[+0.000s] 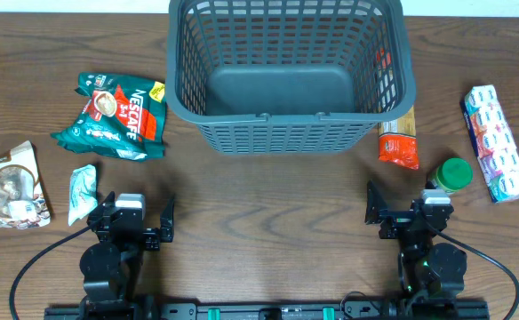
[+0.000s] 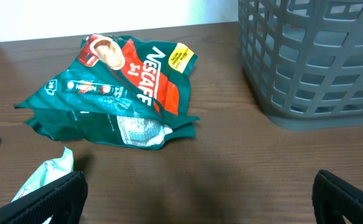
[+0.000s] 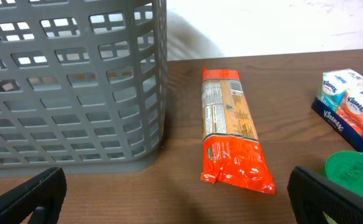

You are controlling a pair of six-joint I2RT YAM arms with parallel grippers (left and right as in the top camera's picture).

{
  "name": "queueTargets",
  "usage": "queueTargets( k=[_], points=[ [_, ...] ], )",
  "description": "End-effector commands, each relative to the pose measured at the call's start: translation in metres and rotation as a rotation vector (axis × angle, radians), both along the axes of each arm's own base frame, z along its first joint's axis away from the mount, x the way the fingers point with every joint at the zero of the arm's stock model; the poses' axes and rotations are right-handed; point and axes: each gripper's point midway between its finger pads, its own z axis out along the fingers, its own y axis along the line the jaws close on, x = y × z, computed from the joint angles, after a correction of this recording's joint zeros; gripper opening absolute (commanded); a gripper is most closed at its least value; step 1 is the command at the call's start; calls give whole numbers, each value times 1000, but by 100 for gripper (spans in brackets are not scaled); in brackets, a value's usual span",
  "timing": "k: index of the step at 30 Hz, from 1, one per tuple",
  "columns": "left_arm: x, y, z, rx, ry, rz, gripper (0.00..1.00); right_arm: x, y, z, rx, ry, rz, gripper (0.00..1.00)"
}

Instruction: Pack container

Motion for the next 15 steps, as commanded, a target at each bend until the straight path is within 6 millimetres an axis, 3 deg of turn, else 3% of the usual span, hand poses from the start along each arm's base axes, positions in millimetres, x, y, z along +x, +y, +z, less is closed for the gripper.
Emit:
queueTargets(
  k=[1,4,9,15],
  points=[
    [0,2,-8,18,14,6,99,0,3,-1,-12,-6,17,99],
    [0,2,-8,18,14,6,99,0,-7,0,-37,-6,-36,99],
    [0,2,-8,18,14,6,99,0,-6,-1,-36,-5,-31,99],
    [0,2,-8,18,14,6,99,3,-10,28,70,-123,-67,99]
  ],
)
